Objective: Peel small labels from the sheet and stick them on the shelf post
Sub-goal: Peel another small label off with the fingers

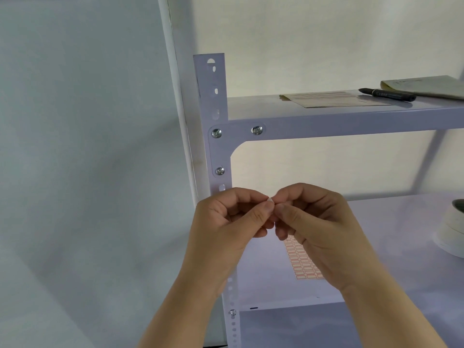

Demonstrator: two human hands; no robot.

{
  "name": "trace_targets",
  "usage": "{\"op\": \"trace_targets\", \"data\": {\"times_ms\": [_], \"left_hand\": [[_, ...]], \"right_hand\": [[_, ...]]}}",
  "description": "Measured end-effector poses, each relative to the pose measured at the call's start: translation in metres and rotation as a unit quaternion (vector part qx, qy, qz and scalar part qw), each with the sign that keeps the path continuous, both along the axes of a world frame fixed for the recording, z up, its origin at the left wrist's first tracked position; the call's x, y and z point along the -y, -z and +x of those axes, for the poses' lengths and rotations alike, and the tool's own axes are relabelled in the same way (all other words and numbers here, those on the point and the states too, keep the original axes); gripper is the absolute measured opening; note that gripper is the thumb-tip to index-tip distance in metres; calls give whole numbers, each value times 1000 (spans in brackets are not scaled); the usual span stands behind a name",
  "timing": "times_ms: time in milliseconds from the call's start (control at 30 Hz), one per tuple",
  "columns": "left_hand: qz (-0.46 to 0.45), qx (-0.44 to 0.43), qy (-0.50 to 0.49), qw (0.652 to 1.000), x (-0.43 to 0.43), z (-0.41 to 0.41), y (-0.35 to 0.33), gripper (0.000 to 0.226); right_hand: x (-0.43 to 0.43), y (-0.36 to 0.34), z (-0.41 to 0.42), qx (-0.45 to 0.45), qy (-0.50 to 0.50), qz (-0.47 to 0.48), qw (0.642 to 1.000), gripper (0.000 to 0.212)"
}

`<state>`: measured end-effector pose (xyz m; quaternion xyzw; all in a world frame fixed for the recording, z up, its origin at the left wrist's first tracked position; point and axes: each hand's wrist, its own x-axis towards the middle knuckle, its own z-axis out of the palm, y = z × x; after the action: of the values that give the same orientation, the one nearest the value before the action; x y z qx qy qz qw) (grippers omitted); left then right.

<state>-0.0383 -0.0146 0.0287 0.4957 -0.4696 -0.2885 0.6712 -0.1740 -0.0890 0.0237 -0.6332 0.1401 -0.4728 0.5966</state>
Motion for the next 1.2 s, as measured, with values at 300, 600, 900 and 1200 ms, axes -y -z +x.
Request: {"op": "trace_targets", "data": {"times_ms": [300,600,900,1200], "left_hand": [[9,-32,-6,999,8,-9,6,27],[-16,47,-73,996,14,-27,2,21],[-6,124,-127,984,23,-50,10,24],[53,-22,-93,994,31,-81,26,23]], "right_hand": [[2,8,0,27,12,25,999,26],[5,7,-15,35,18,77,996,31],[19,11,-39,-6,13,83,996,18],[34,20,-71,-58,60,24,996,14]]}}
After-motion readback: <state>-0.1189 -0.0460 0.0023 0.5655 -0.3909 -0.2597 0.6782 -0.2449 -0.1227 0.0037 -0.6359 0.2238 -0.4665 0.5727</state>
